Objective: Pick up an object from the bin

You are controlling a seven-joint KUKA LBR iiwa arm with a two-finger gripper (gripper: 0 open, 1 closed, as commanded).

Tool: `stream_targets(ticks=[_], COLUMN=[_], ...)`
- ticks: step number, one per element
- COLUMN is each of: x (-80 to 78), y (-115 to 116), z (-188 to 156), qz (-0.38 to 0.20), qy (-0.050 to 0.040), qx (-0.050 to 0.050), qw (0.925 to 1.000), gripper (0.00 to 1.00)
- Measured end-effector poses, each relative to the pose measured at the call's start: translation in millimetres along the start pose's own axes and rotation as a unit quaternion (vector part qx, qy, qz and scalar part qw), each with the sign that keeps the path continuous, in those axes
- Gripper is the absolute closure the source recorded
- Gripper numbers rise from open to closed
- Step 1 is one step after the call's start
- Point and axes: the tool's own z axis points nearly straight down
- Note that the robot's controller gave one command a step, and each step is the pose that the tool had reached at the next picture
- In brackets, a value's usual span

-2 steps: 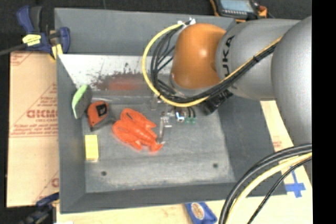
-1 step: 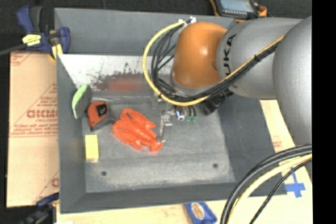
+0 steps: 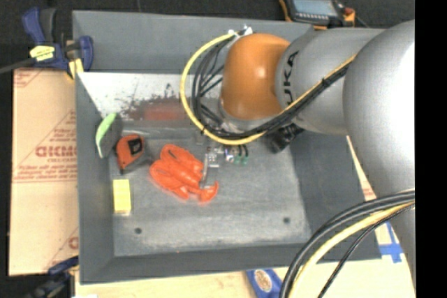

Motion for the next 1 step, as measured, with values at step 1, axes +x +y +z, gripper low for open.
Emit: stream_targets(ticks=[1], x=[20.3], y=[24.4], z=[31.6], qz=[0.044], qy=[0.0063], qx=[0.001], qw=[0.9990], gripper=[0.00])
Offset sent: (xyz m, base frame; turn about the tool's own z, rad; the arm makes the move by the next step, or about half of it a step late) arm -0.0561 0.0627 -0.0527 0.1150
